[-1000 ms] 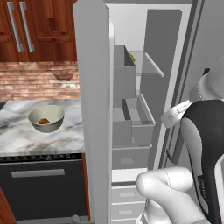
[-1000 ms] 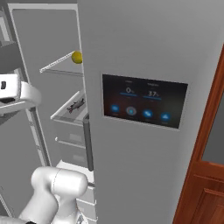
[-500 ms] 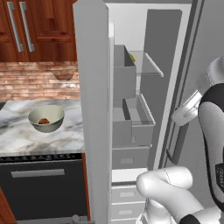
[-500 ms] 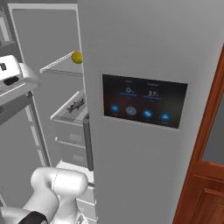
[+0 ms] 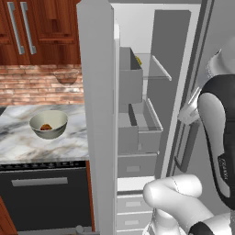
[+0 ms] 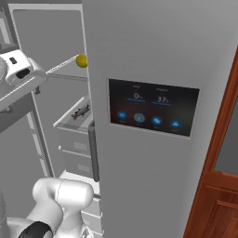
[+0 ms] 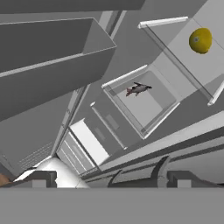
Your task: Take the lemon, peach, and fish from the freezer and place them in the bowl on the counter.
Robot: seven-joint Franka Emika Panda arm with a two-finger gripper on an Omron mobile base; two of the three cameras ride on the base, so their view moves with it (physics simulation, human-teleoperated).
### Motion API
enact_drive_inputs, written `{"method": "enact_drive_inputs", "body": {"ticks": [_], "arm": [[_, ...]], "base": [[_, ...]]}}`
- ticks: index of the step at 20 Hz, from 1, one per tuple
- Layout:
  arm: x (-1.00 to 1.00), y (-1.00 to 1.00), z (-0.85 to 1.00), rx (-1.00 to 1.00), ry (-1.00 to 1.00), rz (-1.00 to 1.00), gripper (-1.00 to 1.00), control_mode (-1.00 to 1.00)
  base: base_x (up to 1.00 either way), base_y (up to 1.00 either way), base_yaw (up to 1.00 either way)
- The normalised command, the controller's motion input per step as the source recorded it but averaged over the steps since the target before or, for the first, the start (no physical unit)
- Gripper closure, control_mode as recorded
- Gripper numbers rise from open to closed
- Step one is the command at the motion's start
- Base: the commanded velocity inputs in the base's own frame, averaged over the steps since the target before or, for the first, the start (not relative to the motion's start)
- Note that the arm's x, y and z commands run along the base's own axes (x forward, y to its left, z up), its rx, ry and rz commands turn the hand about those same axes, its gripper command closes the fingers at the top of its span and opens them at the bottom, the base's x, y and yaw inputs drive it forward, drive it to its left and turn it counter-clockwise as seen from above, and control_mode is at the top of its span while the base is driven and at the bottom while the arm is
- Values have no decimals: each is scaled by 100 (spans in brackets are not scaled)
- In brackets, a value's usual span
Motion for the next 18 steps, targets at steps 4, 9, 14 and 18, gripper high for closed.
{"method": "enact_drive_inputs", "body": {"ticks": [4, 9, 14, 18], "arm": [[62, 8, 0, -4, 0, 0, -100, -100], [66, 7, 0, 0, 0, 0, -100, -100], [54, 6, 0, 0, -1, 1, -100, -100], [50, 21, 0, 0, 0, 0, -100, -100]], "base": [[0, 0, 0], [0, 0, 0], [0, 0, 0], [0, 0, 0]]}}
